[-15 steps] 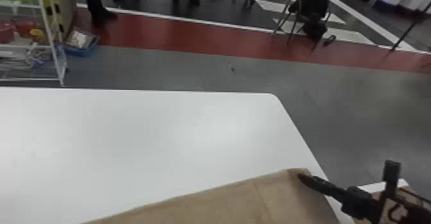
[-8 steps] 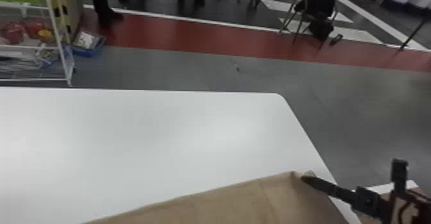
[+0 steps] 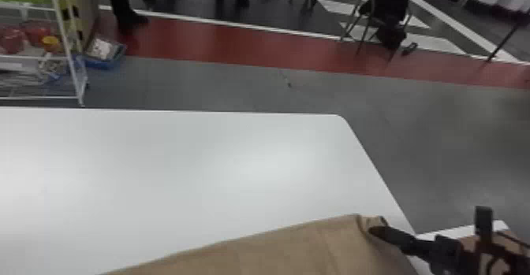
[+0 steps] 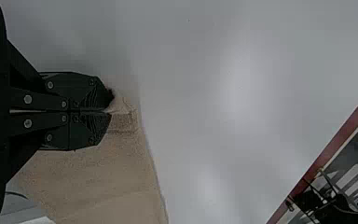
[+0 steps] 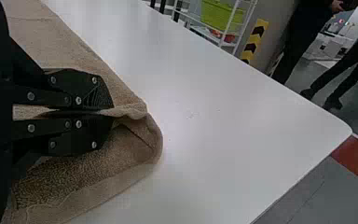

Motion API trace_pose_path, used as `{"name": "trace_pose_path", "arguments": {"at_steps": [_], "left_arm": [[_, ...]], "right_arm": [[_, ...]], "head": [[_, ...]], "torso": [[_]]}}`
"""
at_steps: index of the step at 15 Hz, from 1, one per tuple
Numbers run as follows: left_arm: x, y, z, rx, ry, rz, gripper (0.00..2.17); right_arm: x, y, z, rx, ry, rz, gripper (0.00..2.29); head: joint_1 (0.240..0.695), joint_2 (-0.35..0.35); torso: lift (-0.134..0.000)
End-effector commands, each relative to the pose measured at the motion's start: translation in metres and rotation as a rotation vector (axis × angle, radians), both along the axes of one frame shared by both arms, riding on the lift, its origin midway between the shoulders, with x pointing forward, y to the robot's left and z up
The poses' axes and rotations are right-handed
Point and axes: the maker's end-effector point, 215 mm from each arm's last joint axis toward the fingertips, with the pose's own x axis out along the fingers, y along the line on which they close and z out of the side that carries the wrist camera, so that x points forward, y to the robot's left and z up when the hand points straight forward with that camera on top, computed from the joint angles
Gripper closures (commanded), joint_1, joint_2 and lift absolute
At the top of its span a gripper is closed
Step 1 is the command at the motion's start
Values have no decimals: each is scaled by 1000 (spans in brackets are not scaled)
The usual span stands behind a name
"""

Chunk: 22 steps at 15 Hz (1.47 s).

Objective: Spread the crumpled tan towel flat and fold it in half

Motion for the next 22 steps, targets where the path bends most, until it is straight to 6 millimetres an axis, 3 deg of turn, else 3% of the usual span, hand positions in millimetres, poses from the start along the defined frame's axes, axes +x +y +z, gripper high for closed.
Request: {"name": "trace_pose_path", "arguments": {"at_steps": [1, 4, 10, 12, 14, 15, 17, 18, 20, 22], "left_arm": [[0, 1, 1, 1, -4, -3, 1686], [-1, 0, 1, -3, -5, -5, 1686], [0, -2, 1, 0, -8, -14, 1686], [0, -2, 1, 3, -10, -15, 1686], [0, -2, 1, 3, -10, -15, 1686], [0, -2, 1, 3, -9, -16, 1686], [0, -2, 1, 3, -9, -16, 1686], [0, -2, 1, 3, -9, -16, 1686], [2, -3, 1, 3, -12, -17, 1686], [2, -3, 0, 6, -12, -19, 1686]], "right_arm": [[-10, -5, -3, -8, 21, 1, 923], [-22, -16, -3, -29, 31, -10, 775], [-36, -21, -2, -39, 47, -14, 778], [-35, -22, 0, -39, 42, -15, 934], [-29, -21, 4, -35, 30, -15, 940], [-27, -21, 6, -34, 24, -15, 1153], [-23, -21, 11, -25, 18, -18, 1197], [-22, -22, 15, -26, 14, -15, 1190], [-24, -16, 17, -26, 26, 6, 883], [-25, -15, 11, -39, 43, 14, 883]], "head": [[695, -340], [695, -350], [695, -350], [695, -350], [695, -350], [695, -350], [695, -350], [695, -350], [695, -350], [695, -350]], "torso": [[-123], [-123], [-123], [-123], [-123], [-123], [-123], [-123], [-123], [-123]]}}
